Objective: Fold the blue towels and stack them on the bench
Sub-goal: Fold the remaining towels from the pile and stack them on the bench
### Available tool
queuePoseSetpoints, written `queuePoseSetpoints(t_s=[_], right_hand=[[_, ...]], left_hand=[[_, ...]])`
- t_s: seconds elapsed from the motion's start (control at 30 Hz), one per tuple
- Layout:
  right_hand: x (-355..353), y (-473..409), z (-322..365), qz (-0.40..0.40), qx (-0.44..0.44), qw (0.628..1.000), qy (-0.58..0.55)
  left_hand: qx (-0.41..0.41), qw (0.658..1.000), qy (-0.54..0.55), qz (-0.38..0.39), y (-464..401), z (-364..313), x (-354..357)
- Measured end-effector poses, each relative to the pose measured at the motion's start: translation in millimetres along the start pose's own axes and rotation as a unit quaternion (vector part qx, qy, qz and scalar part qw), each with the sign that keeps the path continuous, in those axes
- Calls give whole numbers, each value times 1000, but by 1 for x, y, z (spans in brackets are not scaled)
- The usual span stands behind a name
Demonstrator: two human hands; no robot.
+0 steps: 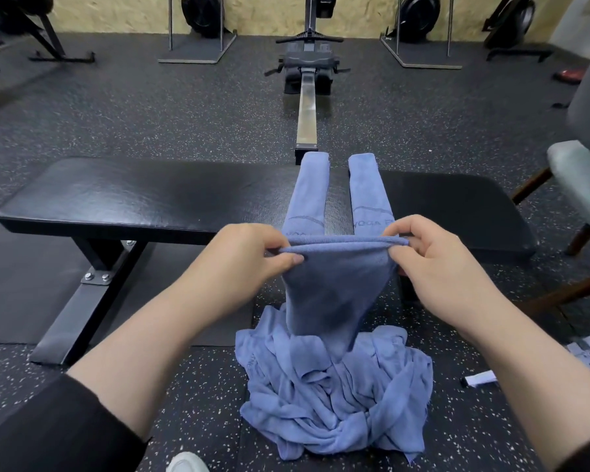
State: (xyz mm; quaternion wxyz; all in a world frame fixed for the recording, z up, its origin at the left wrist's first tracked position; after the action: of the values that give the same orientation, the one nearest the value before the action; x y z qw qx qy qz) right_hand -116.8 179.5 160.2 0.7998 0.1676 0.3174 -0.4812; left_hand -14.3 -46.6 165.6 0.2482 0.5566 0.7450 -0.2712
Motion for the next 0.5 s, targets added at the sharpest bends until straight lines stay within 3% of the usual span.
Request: queuePoseSetpoints(t_s=[0.3, 0.5], right_hand=[[-11, 8, 19, -92, -79, 992, 34], [-10, 16, 19, -99, -70, 993, -1]], left_hand=[[7, 993, 84, -87, 1, -17, -9], [5, 992, 117, -41, 10, -24, -4]])
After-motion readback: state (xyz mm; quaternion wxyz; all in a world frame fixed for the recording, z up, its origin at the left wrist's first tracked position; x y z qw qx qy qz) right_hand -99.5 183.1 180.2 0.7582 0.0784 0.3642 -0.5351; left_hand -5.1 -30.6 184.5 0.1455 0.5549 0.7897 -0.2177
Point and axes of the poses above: each hand's wrist, its own y-axis away from the middle knuckle, its own x-axis out of the palm, z = x × y, the point moved 4 cm from there along -y, towards the middle knuckle, and after that the axes turned 12 degrees about y, right-handed, at the moved point
